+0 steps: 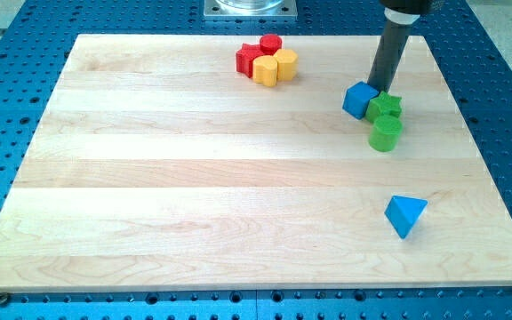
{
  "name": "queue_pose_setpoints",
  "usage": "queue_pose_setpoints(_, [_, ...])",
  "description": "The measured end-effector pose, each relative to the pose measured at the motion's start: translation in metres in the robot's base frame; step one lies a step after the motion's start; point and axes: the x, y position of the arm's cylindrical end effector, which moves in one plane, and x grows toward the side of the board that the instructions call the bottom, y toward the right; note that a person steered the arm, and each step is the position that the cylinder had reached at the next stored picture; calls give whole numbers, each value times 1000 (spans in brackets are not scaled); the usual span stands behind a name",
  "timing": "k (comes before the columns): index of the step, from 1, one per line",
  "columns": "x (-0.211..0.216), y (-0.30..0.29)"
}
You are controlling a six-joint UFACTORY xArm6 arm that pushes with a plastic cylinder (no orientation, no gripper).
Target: Move the cube into the green star
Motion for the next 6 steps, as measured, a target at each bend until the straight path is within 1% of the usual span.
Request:
queue_pose_setpoints(1, [41,-21])
queue_pose_setpoints(2, [21,-19])
queue_pose_setpoints(3, [-18,-38])
queue_pose_setpoints(4, [12,-118])
queue_pose_setpoints(5, [56,-81])
queue_pose_setpoints(6, [57,-65])
